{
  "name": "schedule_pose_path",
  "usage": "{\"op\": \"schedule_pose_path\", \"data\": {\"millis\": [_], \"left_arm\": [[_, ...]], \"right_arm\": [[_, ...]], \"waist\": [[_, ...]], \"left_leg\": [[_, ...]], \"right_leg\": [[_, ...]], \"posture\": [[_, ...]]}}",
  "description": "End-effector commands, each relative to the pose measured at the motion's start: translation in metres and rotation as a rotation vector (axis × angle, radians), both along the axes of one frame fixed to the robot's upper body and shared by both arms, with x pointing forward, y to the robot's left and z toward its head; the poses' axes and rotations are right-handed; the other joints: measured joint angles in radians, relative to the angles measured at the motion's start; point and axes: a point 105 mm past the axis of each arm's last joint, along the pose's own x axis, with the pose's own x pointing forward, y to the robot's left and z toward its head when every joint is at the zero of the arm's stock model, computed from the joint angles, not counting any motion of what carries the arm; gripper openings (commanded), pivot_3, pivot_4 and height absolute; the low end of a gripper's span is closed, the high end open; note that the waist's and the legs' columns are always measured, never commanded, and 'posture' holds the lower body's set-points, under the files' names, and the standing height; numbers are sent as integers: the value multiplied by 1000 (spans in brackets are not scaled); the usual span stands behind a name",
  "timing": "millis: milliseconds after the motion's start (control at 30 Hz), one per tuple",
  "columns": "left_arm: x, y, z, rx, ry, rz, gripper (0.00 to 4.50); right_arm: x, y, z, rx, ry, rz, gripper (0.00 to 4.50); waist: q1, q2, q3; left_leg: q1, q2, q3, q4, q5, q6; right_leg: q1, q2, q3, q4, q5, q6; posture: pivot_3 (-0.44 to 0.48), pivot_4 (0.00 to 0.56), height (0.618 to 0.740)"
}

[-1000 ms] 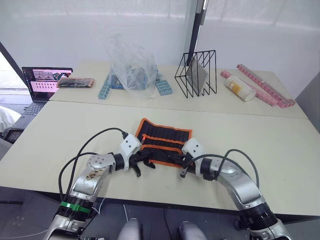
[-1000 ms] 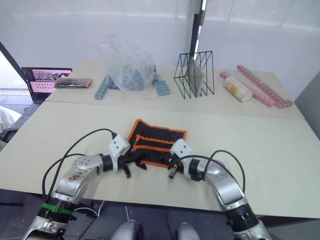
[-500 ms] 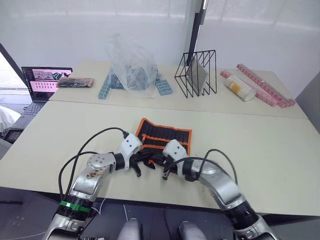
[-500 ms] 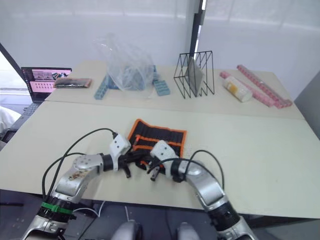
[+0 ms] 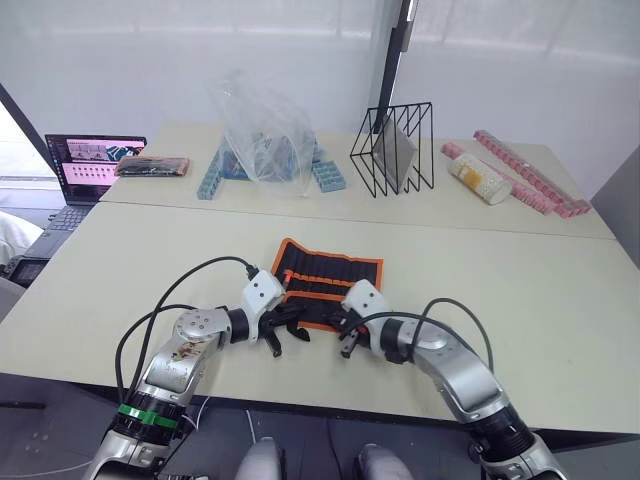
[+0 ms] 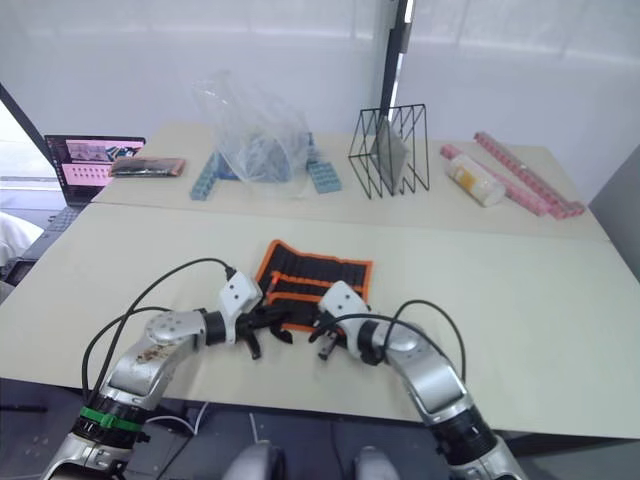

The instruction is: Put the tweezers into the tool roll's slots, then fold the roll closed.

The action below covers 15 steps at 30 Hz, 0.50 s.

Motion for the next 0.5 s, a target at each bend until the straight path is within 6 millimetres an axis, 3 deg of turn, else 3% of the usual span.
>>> {"op": "schedule_pose_path", "data": {"millis": [33,167,367,500], "left_arm": [[-6,4,-17,39,59,-9,79],[-5,4,-17,39,57,-11,79],[-3,4,-16,42,51,-15,79],[3,6,-6,35,-3,-6,79]], "right_arm": [[-7,-35,-21,-53,136,-97,0],[-16,-46,-20,-74,155,-90,0],[-19,-40,-13,-58,112,-67,0],[-13,-29,25,80,-28,-47,0]], "waist": [[1,0,0],[2,0,0],[1,0,0],[0,0,0]], "left_leg": [[0,0,0,0,0,0],[0,0,0,0,0,0],[-1,0,0,0,0,0],[-1,0,0,0,0,0]], "right_leg": [[0,0,0,-1,0,0],[2,0,0,-3,0,0],[2,0,0,-4,0,0],[1,0,0,-4,0,0]], "posture": [[0,150,689],[0,150,689],[0,150,689],[0,150,689]]}}
